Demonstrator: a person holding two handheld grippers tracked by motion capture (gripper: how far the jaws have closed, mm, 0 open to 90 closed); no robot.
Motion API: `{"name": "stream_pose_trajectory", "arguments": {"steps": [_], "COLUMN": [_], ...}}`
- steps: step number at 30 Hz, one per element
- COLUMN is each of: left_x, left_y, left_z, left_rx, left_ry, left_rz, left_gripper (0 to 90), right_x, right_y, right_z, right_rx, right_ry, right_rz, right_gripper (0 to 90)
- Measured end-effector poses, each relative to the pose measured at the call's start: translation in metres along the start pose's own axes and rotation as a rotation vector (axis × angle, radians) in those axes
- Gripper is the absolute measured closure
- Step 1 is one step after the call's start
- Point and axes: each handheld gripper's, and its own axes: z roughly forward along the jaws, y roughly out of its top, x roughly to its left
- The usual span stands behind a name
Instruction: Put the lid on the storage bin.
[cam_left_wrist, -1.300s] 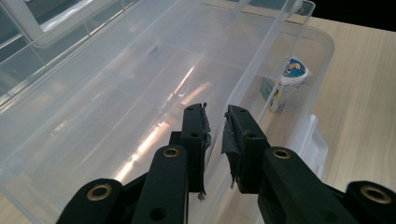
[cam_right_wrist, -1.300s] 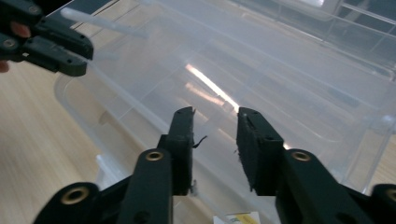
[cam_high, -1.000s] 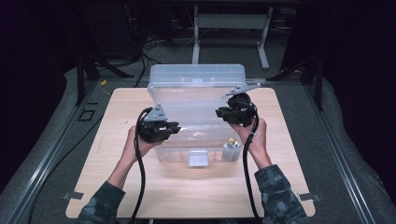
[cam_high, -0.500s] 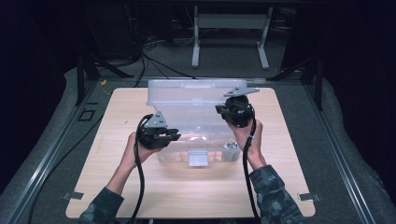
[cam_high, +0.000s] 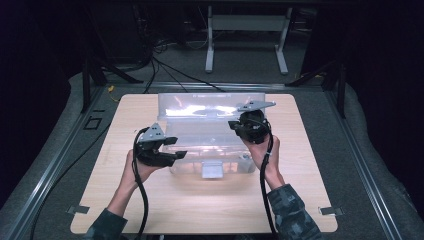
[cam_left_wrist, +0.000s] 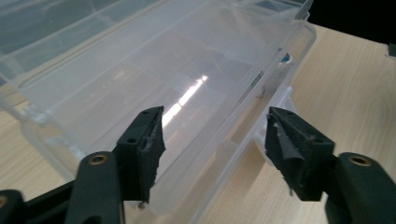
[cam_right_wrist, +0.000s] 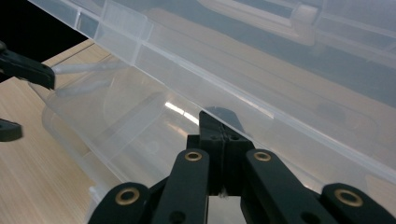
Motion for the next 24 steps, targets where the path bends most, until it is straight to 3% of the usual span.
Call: {"name": "stream_pose_trajectory", "arguments": {"steps": [5,10,19,24], "left_x": [0.003,0.006,0.008,0.006], "left_y": [-0.011,-0.03,-0.054,-0.066], "left_z": [-0.012,-0.015,-0.012,-0.012], "left_rx": [-0.012,0.022,0.062,0.08], "left_ry": [0.031,0.061,0.069,0.076], "left_rz": [-0.046,-0.092,-0.127,-0.136], "left_gripper": [25.4,15.4,1.5,0.1], "right_x": [0.0,-0.001,-0.002,-0.003], "right_y": [-0.004,-0.008,-0.014,-0.017], "right_z": [0.0,-0.002,-0.006,-0.009], "right_rx": [-0.001,0.009,0.025,0.029], "right_ry": [0.015,0.023,0.028,0.028], "right_rz": [0.013,0.029,0.037,0.048], "right_gripper": [90.0,90.0,90.0,90.0]}}
